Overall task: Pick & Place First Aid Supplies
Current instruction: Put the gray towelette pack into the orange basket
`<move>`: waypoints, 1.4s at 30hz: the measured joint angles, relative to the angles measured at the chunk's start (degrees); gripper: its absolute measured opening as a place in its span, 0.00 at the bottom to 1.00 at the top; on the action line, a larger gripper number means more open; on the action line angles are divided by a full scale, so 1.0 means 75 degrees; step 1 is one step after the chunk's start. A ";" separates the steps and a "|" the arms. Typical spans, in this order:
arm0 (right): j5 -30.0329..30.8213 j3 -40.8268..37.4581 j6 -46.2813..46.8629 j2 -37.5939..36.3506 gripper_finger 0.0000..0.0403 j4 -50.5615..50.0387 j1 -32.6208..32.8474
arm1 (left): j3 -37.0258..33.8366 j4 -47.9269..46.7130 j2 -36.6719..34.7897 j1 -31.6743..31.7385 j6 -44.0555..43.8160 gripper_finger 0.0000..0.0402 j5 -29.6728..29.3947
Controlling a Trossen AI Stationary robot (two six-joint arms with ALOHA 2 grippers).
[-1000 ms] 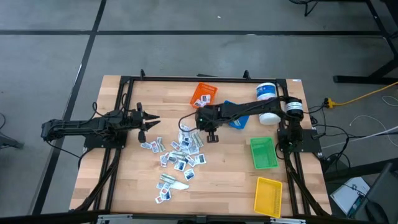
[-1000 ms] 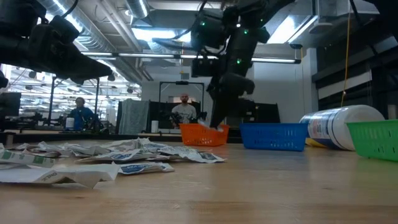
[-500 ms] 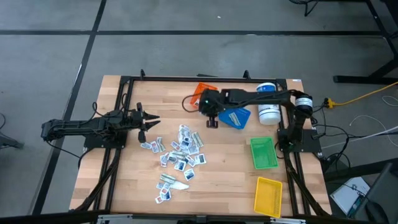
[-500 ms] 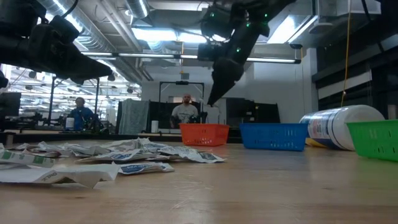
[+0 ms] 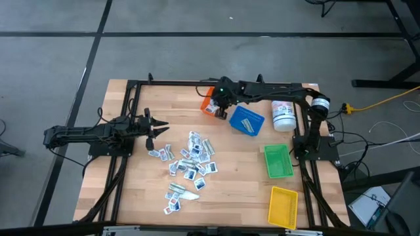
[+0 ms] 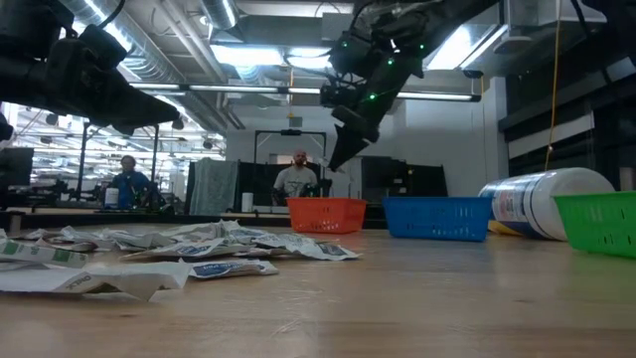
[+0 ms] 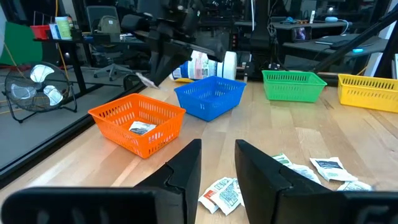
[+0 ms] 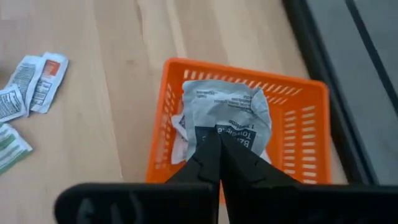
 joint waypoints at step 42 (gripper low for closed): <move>0.0141 0.0000 0.1107 0.0535 0.36 0.0311 -0.0398 | 0.0001 0.0000 -0.0003 0.0000 -0.0001 0.23 0.0000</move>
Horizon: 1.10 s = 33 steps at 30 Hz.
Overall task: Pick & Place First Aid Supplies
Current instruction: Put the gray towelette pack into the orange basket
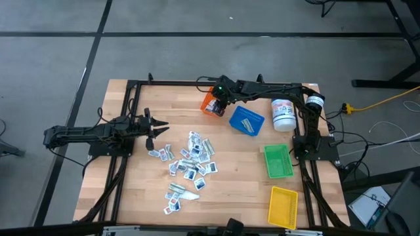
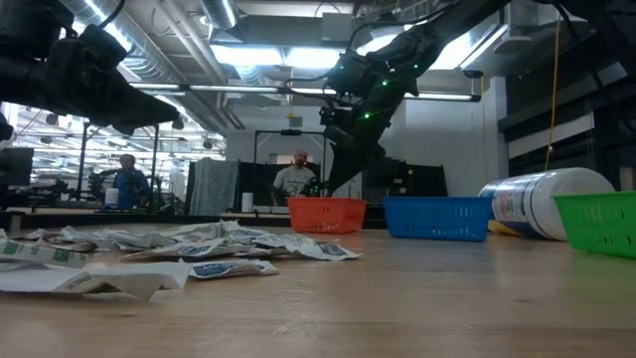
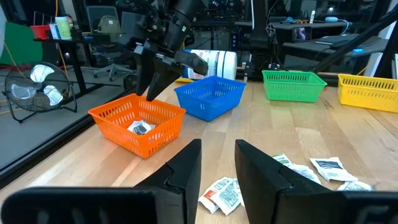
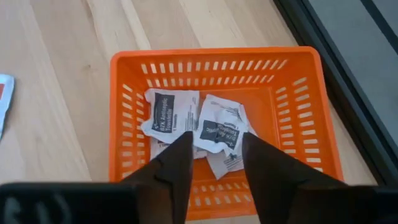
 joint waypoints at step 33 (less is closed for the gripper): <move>-0.0007 0.0000 -0.0154 -0.0388 0.30 0.0339 0.2906 | -0.0001 0.0000 0.0003 -0.0002 -0.0001 0.23 0.0000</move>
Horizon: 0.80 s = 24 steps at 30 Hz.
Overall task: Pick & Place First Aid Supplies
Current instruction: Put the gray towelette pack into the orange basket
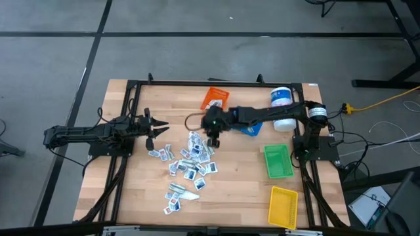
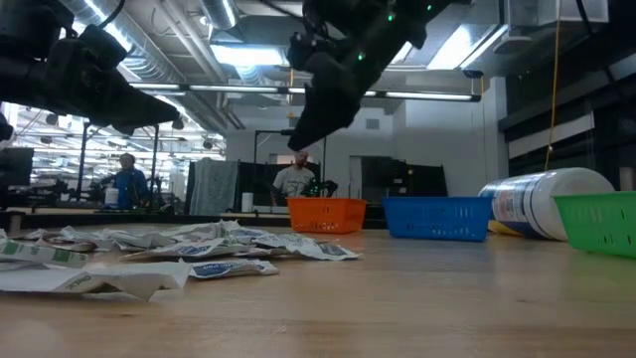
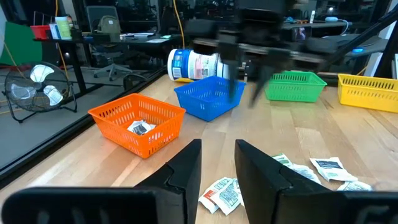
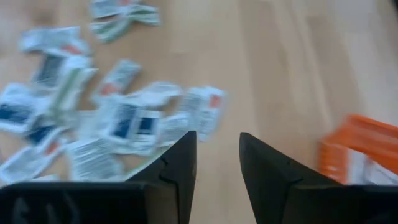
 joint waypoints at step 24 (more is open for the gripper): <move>-0.0900 -0.0148 -0.0121 0.0530 0.30 -0.0080 0.1753 | 0.0002 0.0001 0.0000 0.0003 0.0001 0.23 0.0000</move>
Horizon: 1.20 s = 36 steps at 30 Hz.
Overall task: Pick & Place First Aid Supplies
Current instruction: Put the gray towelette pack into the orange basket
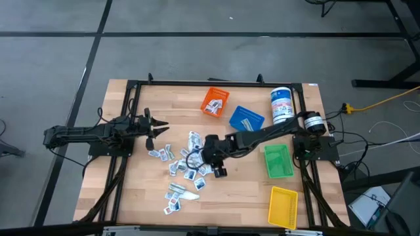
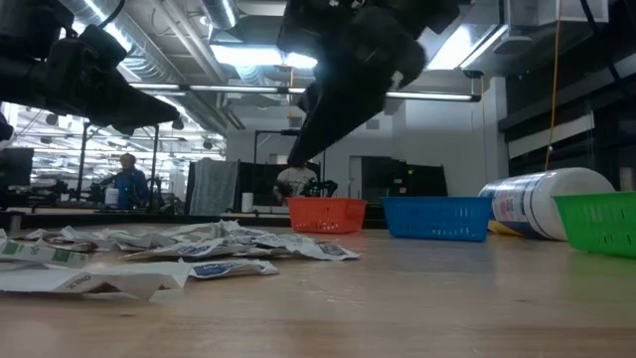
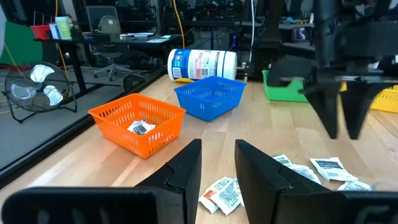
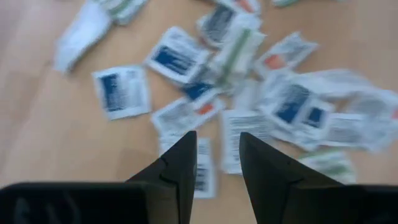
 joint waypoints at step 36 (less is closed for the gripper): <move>-0.0033 -0.1912 0.0430 0.0243 0.30 0.1878 -0.0186 | 0.0001 -0.0001 0.0000 0.0000 -0.0001 0.23 0.0000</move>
